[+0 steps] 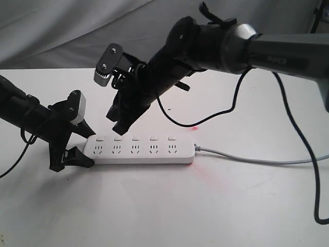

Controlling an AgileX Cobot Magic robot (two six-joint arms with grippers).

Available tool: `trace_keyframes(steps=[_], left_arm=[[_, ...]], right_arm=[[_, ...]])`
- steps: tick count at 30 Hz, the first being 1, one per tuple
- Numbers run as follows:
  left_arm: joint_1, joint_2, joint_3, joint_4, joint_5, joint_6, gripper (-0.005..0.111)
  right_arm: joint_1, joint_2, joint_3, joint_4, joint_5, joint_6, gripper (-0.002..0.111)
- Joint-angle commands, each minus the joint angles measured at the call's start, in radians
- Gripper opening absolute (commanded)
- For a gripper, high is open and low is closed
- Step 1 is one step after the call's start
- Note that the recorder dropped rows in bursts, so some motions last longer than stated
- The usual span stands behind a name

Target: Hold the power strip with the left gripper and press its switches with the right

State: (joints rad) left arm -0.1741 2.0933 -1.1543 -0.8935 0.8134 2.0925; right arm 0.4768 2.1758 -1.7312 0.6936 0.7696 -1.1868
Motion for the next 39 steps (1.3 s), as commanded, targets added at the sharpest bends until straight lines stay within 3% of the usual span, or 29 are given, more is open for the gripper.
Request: trace_keyframes(steps=[1, 13, 19, 39], left_arm=[[-0.005, 0.002, -0.005, -0.008, -0.005, 0.002, 0.065], [-0.005, 0.002, -0.005, -0.008, -0.005, 0.002, 0.065], [-0.005, 0.002, -0.005, -0.008, -0.005, 0.002, 0.065], [-0.005, 0.002, -0.005, -0.008, -0.005, 0.002, 0.065]], right_arm=[[-0.009, 0.038, -0.016, 0.008, -0.019, -0.076, 0.0], [-0.007, 0.065, -0.016, 0.105, -0.121, -0.122, 0.001], [-0.007, 0.065, -0.016, 0.13, -0.13, -0.204, 0.03], [0.051, 0.155, -0.016, 0.286, -0.258, -0.286, 0.03]])
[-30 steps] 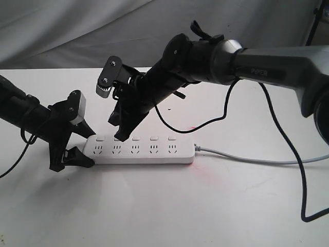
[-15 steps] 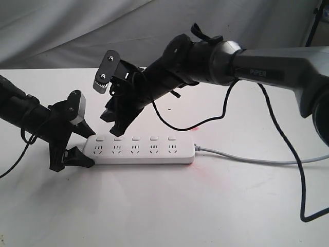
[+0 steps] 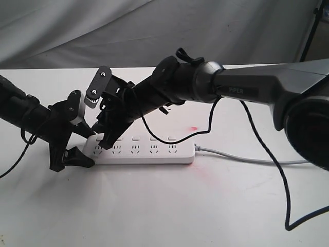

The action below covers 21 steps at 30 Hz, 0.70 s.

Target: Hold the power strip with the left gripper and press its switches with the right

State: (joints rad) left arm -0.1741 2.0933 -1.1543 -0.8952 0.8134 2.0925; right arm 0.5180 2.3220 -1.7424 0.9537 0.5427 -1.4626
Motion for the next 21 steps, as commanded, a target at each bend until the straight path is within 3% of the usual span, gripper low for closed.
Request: trace_keyframes(steps=[1, 21], left_arm=[[-0.005, 0.002, -0.005, -0.007, -0.005, 0.002, 0.065], [-0.005, 0.002, -0.005, -0.007, -0.005, 0.002, 0.065]], right_arm=[[0.01, 0.014, -0.005, 0.034, -0.039, -0.011, 0.03], [0.018, 0.058, -0.005, 0.087, -0.095, -0.078, 0.03]])
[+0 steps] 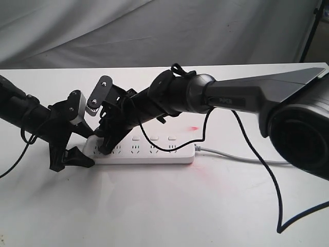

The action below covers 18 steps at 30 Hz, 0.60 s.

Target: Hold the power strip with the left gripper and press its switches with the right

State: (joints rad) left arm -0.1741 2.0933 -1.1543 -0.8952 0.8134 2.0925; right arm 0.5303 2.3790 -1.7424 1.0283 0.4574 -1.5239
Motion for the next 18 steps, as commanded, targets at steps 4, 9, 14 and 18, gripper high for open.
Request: trace_keyframes(steps=[4, 9, 14, 18], left_arm=[[-0.005, 0.002, -0.005, -0.007, -0.005, 0.002, 0.065], [-0.005, 0.002, -0.005, -0.007, -0.005, 0.002, 0.065], [-0.005, 0.002, -0.005, -0.007, -0.005, 0.002, 0.065], [-0.005, 0.002, -0.005, -0.007, -0.005, 0.002, 0.065]], right_arm=[[0.007, 0.001, -0.005, 0.012, -0.015, -0.021, 0.03], [0.007, 0.001, -0.005, 0.009, -0.017, -0.026, 0.03], [0.007, 0.001, -0.005, 0.007, -0.023, -0.047, 0.03], [0.007, 0.001, -0.005, 0.001, -0.025, -0.05, 0.03]])
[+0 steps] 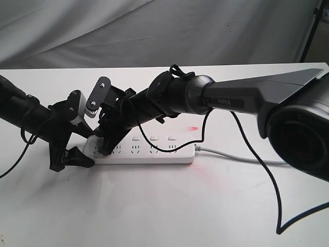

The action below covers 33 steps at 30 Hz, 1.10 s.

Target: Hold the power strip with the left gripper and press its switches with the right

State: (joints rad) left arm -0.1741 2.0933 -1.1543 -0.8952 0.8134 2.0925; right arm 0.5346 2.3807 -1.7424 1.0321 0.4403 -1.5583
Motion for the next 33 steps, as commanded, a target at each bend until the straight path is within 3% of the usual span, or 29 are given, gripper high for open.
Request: trace_keyframes(steps=[1, 33], left_arm=[[-0.005, 0.002, -0.005, -0.007, -0.005, 0.002, 0.065], [-0.005, 0.002, -0.005, -0.007, -0.005, 0.002, 0.065]], right_arm=[[0.003, -0.001, -0.005, -0.005, -0.008, -0.015, 0.03], [0.004, 0.034, 0.0, -0.027, -0.008, -0.029, 0.03]])
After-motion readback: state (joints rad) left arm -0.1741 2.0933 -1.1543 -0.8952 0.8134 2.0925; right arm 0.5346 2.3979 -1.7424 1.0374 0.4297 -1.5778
